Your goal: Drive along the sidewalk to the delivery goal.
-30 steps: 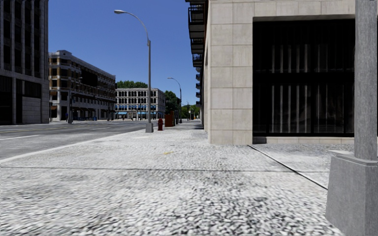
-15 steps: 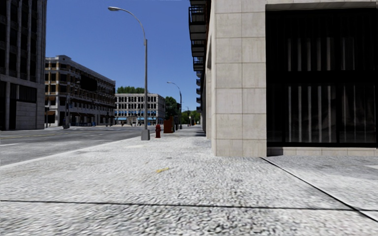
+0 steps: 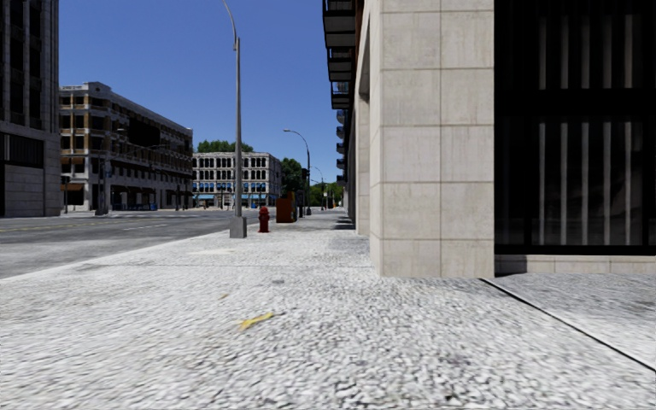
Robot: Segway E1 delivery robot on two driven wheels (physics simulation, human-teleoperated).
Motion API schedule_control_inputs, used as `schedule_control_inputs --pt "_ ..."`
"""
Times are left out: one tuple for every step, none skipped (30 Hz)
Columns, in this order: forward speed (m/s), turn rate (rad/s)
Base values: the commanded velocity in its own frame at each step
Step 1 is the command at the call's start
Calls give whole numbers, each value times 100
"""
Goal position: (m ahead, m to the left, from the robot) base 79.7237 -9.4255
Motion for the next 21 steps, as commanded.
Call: schedule_control_inputs --pt "200 0" --pt "200 0" --pt "200 0" --pt "200 0" --pt "200 0" --pt "200 0" --pt "200 0" --pt "200 0" --pt "200 0" --pt "200 0" --pt "200 0" --pt "200 0" --pt "200 0" --pt "200 0" --pt "200 0" --pt "200 0" --pt "200 0" --pt "200 0" --pt "200 0" --pt "200 0" --pt "200 0"
